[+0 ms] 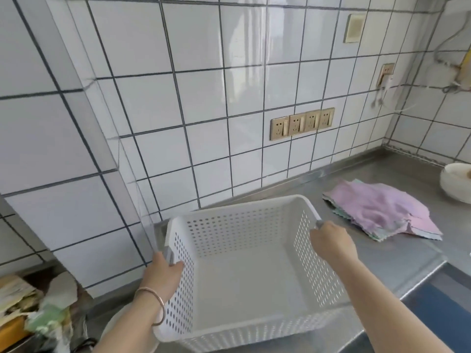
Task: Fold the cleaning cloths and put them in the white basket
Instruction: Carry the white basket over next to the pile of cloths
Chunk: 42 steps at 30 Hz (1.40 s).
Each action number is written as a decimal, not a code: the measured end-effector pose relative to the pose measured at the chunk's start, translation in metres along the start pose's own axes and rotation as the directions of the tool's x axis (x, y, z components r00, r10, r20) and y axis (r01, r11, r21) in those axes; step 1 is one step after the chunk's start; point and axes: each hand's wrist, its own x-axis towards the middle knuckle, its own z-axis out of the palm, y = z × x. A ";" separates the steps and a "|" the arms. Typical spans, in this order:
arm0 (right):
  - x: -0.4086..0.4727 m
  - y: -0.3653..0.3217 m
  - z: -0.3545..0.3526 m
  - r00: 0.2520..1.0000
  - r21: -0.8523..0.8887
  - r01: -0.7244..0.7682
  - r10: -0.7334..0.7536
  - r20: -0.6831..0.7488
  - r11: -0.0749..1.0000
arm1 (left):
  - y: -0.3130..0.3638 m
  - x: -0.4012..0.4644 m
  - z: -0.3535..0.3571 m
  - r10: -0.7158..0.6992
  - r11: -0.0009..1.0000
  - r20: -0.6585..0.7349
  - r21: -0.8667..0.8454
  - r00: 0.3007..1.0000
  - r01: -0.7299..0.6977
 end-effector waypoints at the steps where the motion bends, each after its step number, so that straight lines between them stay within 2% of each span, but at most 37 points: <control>1: 0.009 -0.009 0.007 1.000 0.014 0.002 -0.002 0.001 1.000 | 0.003 0.013 -0.001 0.011 1.000 -0.012 -0.001 1.000 -0.011; 7: 0.055 -0.051 0.036 1.000 0.086 -0.015 0.013 0.026 0.996 | -0.001 0.077 0.006 0.013 0.998 -0.108 0.069 0.994 -0.005; 12: 0.116 -0.070 0.060 0.980 -0.021 0.052 -0.047 0.196 0.998 | 0.004 0.117 0.010 0.010 0.990 -0.121 0.142 0.993 0.007; 16: 0.167 -0.089 0.074 0.936 -0.031 0.158 -0.140 0.324 0.987 | 0.013 0.145 0.020 -0.059 0.978 -0.163 0.187 0.985 0.090; 19: 0.194 -0.099 0.087 0.914 -0.024 0.232 -0.209 0.347 0.973 | 0.024 0.156 0.024 -0.151 0.969 -0.205 0.165 0.967 0.186; 27: 0.240 -0.128 0.112 0.846 -0.003 0.378 -0.344 0.408 0.926 | 0.024 0.185 0.031 -0.278 0.911 -0.356 0.197 0.892 0.362; 31: 0.253 -0.139 0.120 0.836 0.035 0.372 -0.351 0.421 0.928 | 0.028 0.190 0.033 -0.275 0.910 -0.388 0.191 0.880 0.369; 37: 0.257 -0.145 0.121 0.836 0.070 0.350 -0.345 0.427 0.934 | 0.040 0.192 0.030 -0.281 0.844 -0.404 0.328 0.871 0.424; 40: 0.253 -0.151 0.115 0.826 0.049 0.383 -0.365 0.430 0.923 | 0.049 0.190 0.033 -0.184 0.737 -0.441 0.529 0.878 0.420; 42: 0.245 -0.150 0.103 0.847 0.060 0.419 -0.414 0.334 0.906 | 0.071 0.188 0.038 -0.055 0.795 -0.445 0.523 0.894 0.309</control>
